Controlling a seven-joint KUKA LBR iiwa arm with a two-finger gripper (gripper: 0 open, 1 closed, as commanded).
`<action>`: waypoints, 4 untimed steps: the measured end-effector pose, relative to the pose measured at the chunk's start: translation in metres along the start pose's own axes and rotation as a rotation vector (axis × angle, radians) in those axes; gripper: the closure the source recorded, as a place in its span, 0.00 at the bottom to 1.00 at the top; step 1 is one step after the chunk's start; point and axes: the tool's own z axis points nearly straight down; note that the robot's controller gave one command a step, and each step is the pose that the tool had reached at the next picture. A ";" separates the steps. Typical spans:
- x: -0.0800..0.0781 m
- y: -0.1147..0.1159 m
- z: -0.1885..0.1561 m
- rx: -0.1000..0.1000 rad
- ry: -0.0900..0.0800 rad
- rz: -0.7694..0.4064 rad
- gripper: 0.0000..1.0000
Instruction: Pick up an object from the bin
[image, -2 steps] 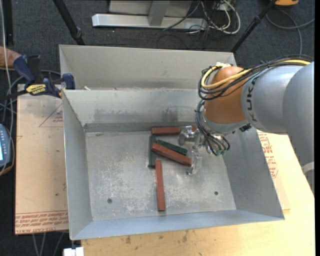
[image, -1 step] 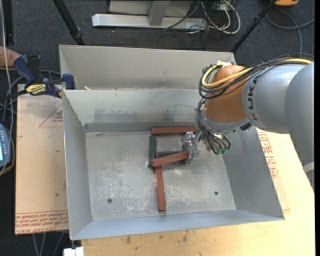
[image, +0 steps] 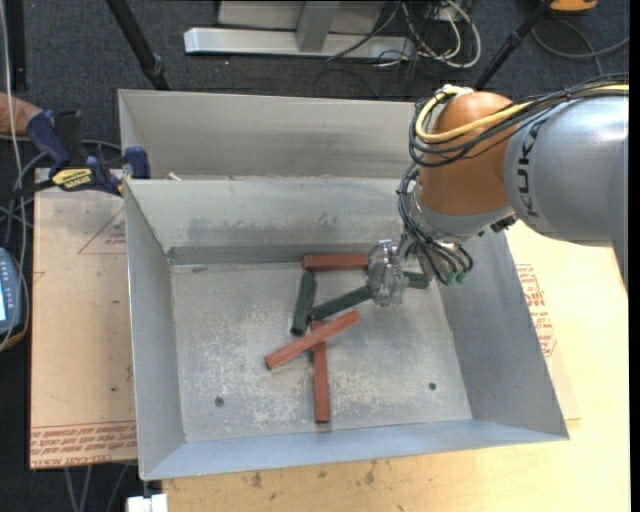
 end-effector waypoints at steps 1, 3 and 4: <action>0.001 0.000 0.004 -0.001 0.006 -0.001 0.00; -0.036 0.023 0.062 0.000 -0.005 -0.022 1.00; -0.019 0.021 0.060 0.002 -0.011 -0.501 1.00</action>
Offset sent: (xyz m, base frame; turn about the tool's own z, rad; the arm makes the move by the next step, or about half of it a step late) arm 0.0000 0.0000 0.0000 0.0000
